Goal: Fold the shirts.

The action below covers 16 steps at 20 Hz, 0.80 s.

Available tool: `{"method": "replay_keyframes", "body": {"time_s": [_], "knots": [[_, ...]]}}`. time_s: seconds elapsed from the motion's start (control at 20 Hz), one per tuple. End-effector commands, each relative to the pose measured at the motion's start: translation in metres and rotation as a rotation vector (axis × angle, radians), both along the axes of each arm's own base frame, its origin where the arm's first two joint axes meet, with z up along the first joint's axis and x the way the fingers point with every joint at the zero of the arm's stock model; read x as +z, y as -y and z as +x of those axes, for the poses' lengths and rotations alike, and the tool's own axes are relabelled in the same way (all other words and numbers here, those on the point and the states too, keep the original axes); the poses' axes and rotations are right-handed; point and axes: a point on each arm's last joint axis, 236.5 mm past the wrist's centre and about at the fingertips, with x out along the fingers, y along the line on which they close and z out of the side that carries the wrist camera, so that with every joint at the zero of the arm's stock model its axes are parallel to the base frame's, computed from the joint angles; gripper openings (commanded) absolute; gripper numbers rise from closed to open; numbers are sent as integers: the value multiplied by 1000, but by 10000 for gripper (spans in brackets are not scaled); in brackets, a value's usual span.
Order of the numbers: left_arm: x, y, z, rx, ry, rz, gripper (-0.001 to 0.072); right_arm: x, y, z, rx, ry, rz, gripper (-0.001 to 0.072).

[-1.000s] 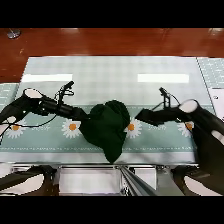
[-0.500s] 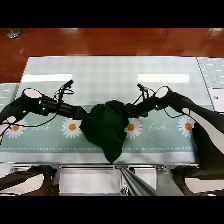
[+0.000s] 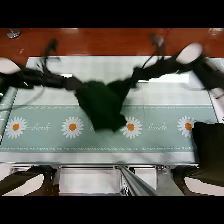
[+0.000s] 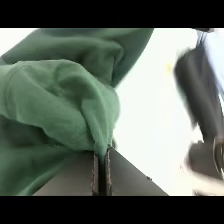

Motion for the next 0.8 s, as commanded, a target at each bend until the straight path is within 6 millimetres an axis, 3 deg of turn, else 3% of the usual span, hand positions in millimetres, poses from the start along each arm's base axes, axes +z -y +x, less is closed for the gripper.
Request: {"method": "replay_keyframes", "body": {"time_s": [0.0,0.1,0.15,0.2,0.3,0.45,0.55,0.65,0.75], "knots": [[127,-20,22,132,306,54,23,173,44,-5,-100,403,-32,35],[181,-49,18,243,447,157,23,253,67,-42,-144,609,-50,35],[204,-62,11,299,503,193,23,287,78,-70,-162,700,-56,35],[225,-74,0,348,556,219,23,307,88,-94,-173,762,-70,35],[252,-93,-28,415,644,265,23,326,109,-143,-189,824,-128,35],[277,-126,-74,532,718,339,24,329,140,-202,-227,849,-222,35],[280,-141,-105,580,718,373,24,321,151,-233,-234,829,-244,35],[271,-133,-127,547,682,347,24,298,151,-252,-209,759,-249,36],[243,-109,-135,458,606,280,24,268,142,-254,-167,684,-239,35]]}}
